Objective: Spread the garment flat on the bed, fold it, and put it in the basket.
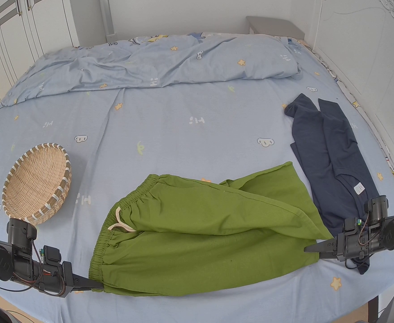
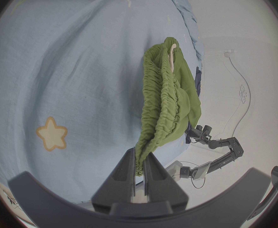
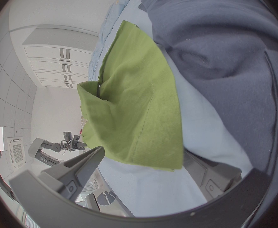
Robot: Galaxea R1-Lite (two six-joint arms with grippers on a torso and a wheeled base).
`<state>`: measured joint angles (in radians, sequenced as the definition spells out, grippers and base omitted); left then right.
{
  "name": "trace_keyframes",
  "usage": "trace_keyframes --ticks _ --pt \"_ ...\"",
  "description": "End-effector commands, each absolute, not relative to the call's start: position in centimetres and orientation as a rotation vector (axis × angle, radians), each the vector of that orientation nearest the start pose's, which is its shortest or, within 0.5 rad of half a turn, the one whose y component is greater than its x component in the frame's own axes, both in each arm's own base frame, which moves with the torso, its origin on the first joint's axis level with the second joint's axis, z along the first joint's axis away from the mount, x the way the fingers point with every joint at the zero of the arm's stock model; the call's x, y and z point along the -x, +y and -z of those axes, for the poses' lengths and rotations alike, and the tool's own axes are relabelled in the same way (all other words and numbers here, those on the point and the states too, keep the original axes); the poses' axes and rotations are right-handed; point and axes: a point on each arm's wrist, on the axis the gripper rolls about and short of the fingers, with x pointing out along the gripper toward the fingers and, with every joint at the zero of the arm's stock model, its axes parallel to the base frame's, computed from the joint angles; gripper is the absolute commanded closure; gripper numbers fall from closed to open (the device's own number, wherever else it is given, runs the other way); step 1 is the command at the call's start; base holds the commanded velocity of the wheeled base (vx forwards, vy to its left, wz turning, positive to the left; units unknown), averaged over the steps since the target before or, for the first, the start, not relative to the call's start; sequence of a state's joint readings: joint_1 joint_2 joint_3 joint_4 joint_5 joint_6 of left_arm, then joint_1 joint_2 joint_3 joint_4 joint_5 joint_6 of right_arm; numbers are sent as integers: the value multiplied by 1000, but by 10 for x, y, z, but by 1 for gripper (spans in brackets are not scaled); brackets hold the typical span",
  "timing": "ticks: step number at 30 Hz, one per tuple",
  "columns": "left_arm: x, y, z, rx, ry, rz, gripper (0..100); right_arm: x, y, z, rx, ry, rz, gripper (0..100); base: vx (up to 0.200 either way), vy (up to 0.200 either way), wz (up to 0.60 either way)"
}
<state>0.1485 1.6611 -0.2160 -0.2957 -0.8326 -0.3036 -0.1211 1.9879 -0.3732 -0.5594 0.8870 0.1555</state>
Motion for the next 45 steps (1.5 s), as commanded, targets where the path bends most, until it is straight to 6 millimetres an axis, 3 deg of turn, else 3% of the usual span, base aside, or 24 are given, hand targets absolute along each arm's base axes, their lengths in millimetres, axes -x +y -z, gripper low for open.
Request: trace_keyframes --ticks 1,11,12,26,30,35,40,45 --pt "-163 8 -48 816 1130 451 100 -235 -5 -11 -655 1031 -637 0 0 0 0" --pt "-164 8 -48 818 1129 449 100 -234 0 -11 -648 1045 -655 0 0 0 0" --pt "-164 8 -48 818 1129 449 100 -234 0 -11 -650 1044 -652 100 0 0 0" --pt "-167 14 -48 833 1114 418 100 -226 -15 -15 -675 1014 -599 100 0 0 0" --pt "-164 13 -51 835 1114 419 100 -209 -6 -47 -620 938 -637 100 0 0 0" --pt "-165 14 -58 848 1155 405 100 -185 6 -64 -605 1002 -666 100 0 0 0" --pt "-166 17 -61 849 1184 396 100 -176 8 -65 -619 1049 -657 100 0 0 0" --pt "-158 37 -71 786 1251 425 100 -155 14 -50 -589 1193 -592 100 0 0 0"
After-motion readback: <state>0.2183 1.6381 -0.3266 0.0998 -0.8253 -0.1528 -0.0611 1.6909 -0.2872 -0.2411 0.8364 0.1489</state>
